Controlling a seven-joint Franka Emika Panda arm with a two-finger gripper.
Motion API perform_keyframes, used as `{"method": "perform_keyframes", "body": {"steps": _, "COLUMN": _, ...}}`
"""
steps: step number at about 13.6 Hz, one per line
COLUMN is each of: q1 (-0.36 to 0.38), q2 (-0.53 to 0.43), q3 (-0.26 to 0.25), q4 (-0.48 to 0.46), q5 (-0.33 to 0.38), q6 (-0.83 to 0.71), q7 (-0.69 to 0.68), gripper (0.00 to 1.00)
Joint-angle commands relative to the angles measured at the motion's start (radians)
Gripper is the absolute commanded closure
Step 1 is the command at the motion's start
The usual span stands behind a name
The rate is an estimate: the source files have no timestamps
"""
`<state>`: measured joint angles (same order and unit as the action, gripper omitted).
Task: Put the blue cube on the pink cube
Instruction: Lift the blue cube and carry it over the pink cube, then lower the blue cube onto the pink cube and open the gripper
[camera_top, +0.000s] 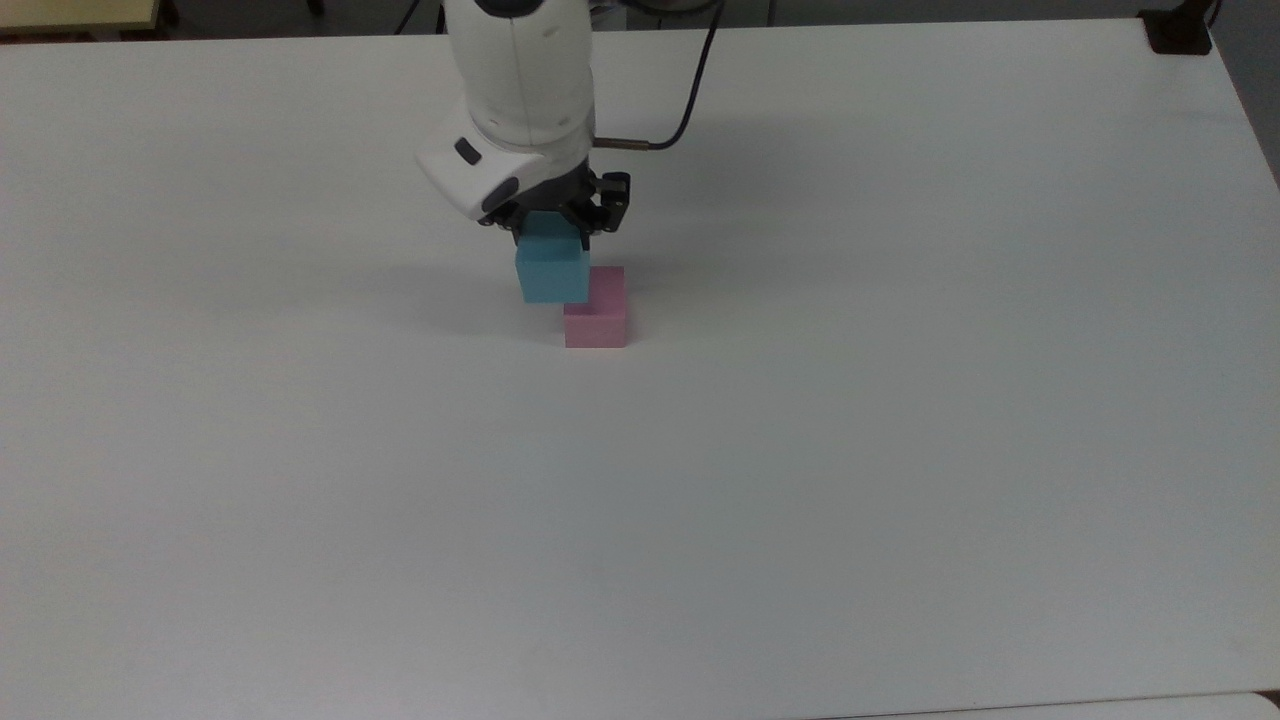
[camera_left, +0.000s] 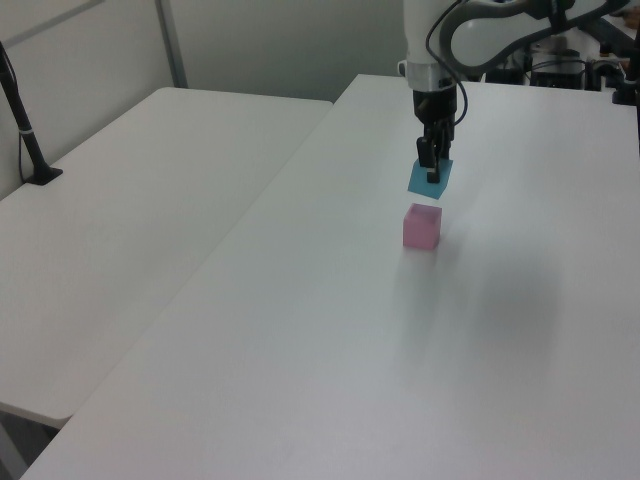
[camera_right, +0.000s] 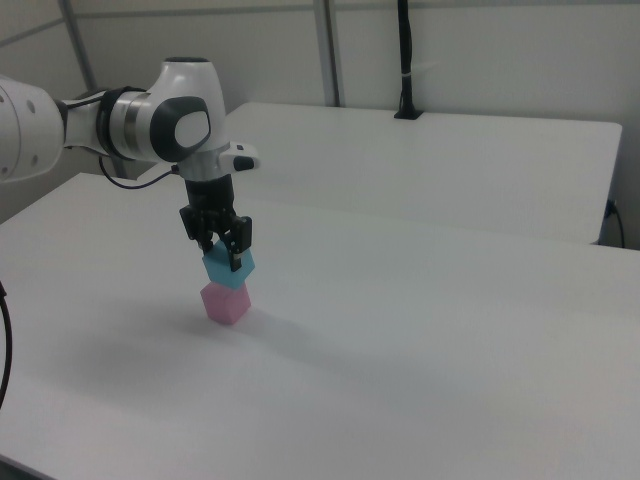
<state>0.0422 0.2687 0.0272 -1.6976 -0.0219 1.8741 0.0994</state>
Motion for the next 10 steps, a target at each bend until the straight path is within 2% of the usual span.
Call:
{"method": "perform_keyframes", "body": {"steps": 1, "q1": 0.028, "q2": 0.027, "q3": -0.007, "q4": 0.026, "q5": -0.001, "q6": 0.014, "q7": 0.023, "gripper": 0.39}}
{"method": "perform_keyframes", "body": {"steps": 6, "q1": 0.050, "q2": 0.058, "q3": -0.007, "q4": 0.024, "q5": -0.003, "q6": 0.014, "q7": 0.037, "gripper": 0.38}}
{"method": "perform_keyframes", "body": {"steps": 8, "q1": 0.056, "q2": 0.075, "q3": -0.006, "q4": 0.025, "q5": -0.004, "q6": 0.017, "q7": 0.039, "gripper": 0.34}}
{"method": "perform_keyframes", "body": {"steps": 9, "q1": 0.061, "q2": 0.076, "q3": -0.006, "q4": 0.026, "q5": -0.004, "q6": 0.022, "q7": 0.040, "gripper": 0.25}}
{"method": "perform_keyframes", "body": {"steps": 10, "q1": 0.064, "q2": 0.078, "q3": -0.006, "q4": 0.024, "q5": -0.004, "q6": 0.037, "q7": 0.074, "gripper": 0.00}}
